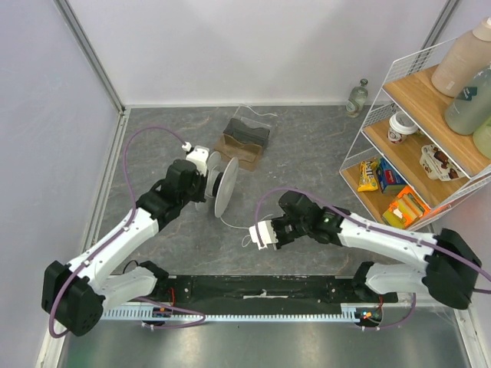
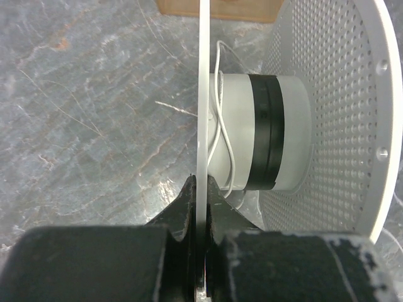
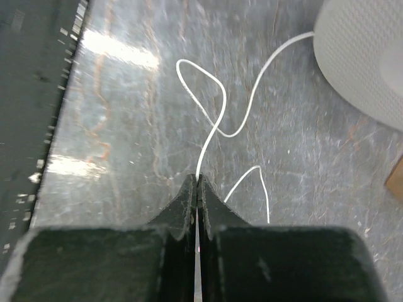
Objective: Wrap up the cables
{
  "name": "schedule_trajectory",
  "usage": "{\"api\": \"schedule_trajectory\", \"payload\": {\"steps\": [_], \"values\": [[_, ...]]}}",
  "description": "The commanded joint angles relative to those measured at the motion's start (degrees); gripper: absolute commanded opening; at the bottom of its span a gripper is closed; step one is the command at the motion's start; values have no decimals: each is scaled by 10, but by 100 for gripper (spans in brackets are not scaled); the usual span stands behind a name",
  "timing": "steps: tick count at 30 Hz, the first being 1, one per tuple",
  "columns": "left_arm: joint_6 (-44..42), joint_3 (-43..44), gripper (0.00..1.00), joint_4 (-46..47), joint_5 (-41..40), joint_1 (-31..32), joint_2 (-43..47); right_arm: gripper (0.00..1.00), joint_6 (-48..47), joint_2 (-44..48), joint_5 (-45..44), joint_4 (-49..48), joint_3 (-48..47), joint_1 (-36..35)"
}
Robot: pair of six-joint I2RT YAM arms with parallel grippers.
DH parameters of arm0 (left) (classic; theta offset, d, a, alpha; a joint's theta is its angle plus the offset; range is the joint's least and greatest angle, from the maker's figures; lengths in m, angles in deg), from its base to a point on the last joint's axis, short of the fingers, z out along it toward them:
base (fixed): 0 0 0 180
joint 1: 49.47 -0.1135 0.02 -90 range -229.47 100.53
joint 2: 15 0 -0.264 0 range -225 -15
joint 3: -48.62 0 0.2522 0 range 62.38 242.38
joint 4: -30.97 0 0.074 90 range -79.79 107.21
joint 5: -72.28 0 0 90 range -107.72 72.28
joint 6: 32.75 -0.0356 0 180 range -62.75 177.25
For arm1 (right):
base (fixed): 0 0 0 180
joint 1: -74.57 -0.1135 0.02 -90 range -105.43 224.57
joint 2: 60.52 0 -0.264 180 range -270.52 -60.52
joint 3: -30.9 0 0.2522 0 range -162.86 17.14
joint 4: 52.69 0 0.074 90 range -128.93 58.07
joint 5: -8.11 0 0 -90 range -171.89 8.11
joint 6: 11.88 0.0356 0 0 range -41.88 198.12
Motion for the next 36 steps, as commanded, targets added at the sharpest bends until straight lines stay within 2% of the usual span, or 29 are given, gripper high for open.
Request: {"api": "schedule_trajectory", "payload": {"steps": [1,9,15,25,31,36], "values": [[20,81,2,19,-33,-11,-27,0,19,85,84,71,-33,-24],[2,110,1,34,-42,-11,-78,0,73,133,78,83,-116,-100],[-13,95,2,45,-16,-12,-91,0,86,143,56,80,-197,-111],[-64,48,2,40,60,-11,-49,0,93,138,-105,18,-278,-110],[-105,10,2,33,115,-11,6,0,115,128,-183,-37,-286,-72],[-132,-6,1,17,172,-11,62,0,151,98,-186,-53,-316,21]]}}
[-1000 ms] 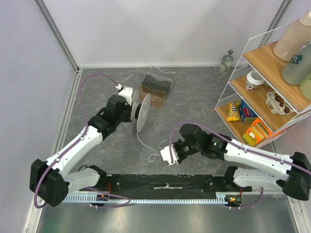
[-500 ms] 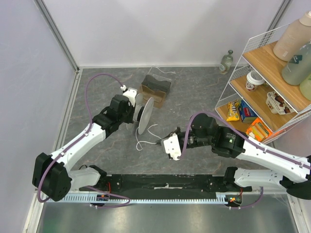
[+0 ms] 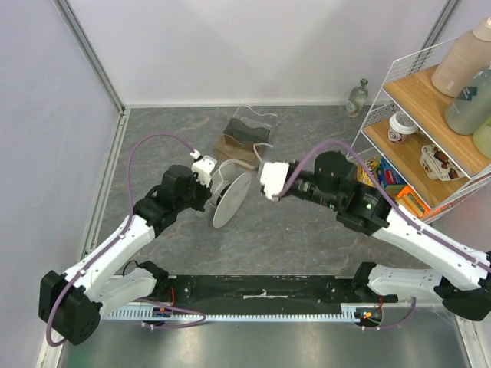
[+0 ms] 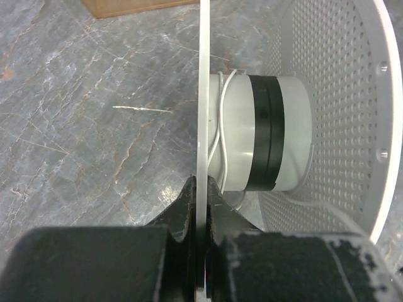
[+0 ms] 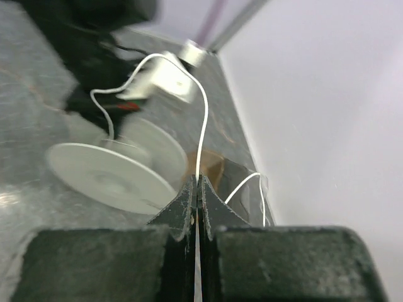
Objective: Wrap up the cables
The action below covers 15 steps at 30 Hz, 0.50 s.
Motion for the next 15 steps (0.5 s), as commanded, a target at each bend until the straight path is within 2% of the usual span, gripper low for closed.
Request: {"api": "schedule_trajectory", "payload": {"steps": [1,9,15], "values": [[-51,-4,2,20,76,0,64,0,38,-27,-25,-43,-44,84],[-37,22,1,-33,158,-12,141,0,-1,-38,43,-40,-5,269],[-1,84,2,-51,258,-69,157,0,-11,-66,129,-23,32,405]]}}
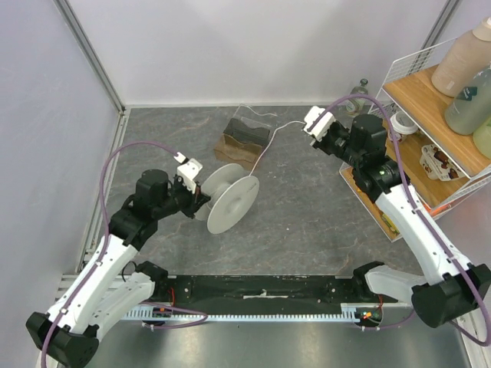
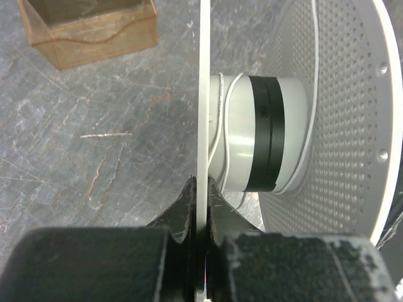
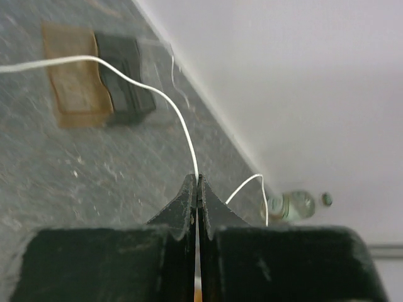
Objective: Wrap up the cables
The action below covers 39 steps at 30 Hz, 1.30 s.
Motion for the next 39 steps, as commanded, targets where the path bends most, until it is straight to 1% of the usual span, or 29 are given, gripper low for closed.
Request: {"api": "schedule_trajectory", "payload": {"steps": [1,4,7,11,15,20,22,26,29,33,39], "values": [[40,89,2,28,114,-46,9,0,-18,-26,79,11,29,67],[106,130,2,43,171,-77,-12,0,-33,-41,129,30,47,97],[184,170,2,69,222,-112,-40,0,-42,-48,151,42,65,100],[283,201,2,113,241,-148,-70,0,-38,-44,191,54,86,100],[385,214,2,160,202,-158,-93,0,-23,-31,230,62,105,91],[471,232,2,174,127,-167,-115,0,-16,15,239,92,141,47],[492,243,2,168,96,-170,-124,0,-14,41,235,101,155,17],[503,275,2,123,21,-171,-153,0,-1,81,214,113,168,-60],[497,295,2,106,2,-171,-175,0,8,95,200,119,162,-113],[489,304,2,98,-6,-166,-197,0,15,85,176,122,133,-180],[468,311,2,98,-28,-136,-223,0,12,33,130,123,81,-290]]}}
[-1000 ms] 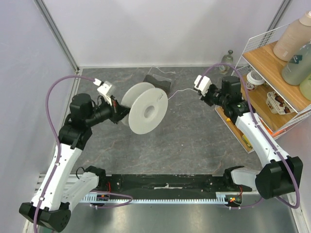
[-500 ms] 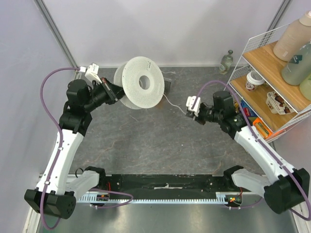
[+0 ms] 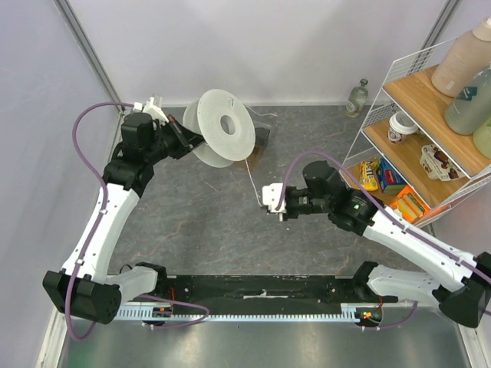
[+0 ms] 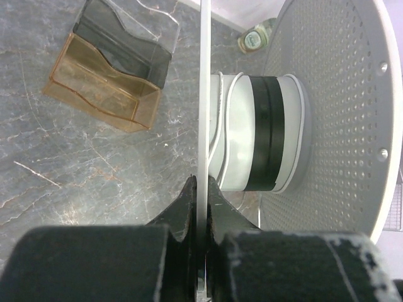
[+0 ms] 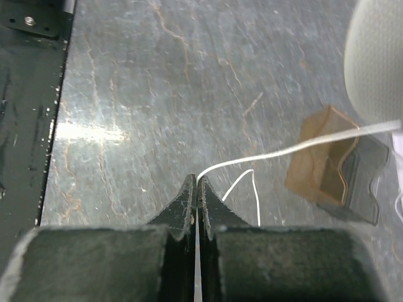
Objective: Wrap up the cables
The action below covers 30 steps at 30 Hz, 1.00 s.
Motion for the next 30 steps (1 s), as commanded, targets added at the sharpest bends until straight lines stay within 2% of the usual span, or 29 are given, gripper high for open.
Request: {"api": "schedule_trajectory", "payload": {"steps": [1,7,13,17,25,30], "values": [[-2,42,2,59,-49,20,-7,0,5,-36,-43,16,-54,-83],[-93,20,2,44,-64,76,-16,0,-25,-70,-107,2,-127,-157],[-224,-19,1,35,-80,150,-2,0,-55,-101,-176,3,-217,-159],[-282,-51,1,38,-80,169,12,0,-49,-113,-199,0,-260,-158],[-410,-118,2,70,6,183,53,0,-49,-118,-234,-7,-281,-149],[-490,-147,2,61,48,185,82,0,-56,-117,-223,-7,-281,-107]]}}
